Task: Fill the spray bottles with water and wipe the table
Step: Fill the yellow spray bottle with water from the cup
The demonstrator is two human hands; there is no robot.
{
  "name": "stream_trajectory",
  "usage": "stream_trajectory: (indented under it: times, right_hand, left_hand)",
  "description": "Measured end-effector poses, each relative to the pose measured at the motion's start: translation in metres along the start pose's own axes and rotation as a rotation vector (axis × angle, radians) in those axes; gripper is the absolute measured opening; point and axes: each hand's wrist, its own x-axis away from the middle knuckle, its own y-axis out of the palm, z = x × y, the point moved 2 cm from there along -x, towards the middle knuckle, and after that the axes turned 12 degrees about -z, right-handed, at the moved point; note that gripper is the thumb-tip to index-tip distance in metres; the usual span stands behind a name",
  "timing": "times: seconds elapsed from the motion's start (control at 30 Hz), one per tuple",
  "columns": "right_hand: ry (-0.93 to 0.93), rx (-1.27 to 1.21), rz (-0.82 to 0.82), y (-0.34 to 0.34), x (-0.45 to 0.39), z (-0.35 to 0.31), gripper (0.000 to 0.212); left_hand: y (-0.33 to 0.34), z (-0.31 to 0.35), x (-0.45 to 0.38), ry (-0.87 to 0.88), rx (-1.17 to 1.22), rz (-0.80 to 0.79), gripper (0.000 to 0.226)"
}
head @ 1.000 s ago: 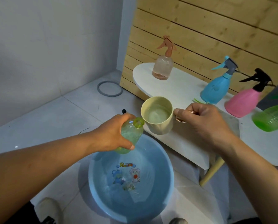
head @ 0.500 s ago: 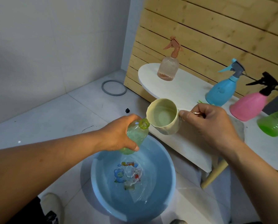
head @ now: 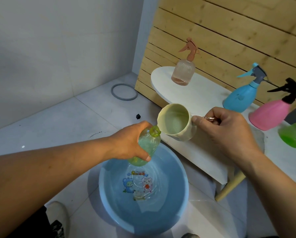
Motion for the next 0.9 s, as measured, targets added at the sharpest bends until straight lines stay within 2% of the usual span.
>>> stream_trajectory:
  times: [0.1,0.9]
  right_hand:
    - [-0.002,-0.005,0.007,0.001,0.000,-0.003,0.040]
    - [-0.047,0.034,0.051,0.003,0.000,-0.013,0.039]
  left_hand:
    - [0.000,0.001,0.001,-0.008,-0.003,-0.006,0.089]
    - [-0.002,-0.007,-0.002,0.001,-0.002,0.011,0.088]
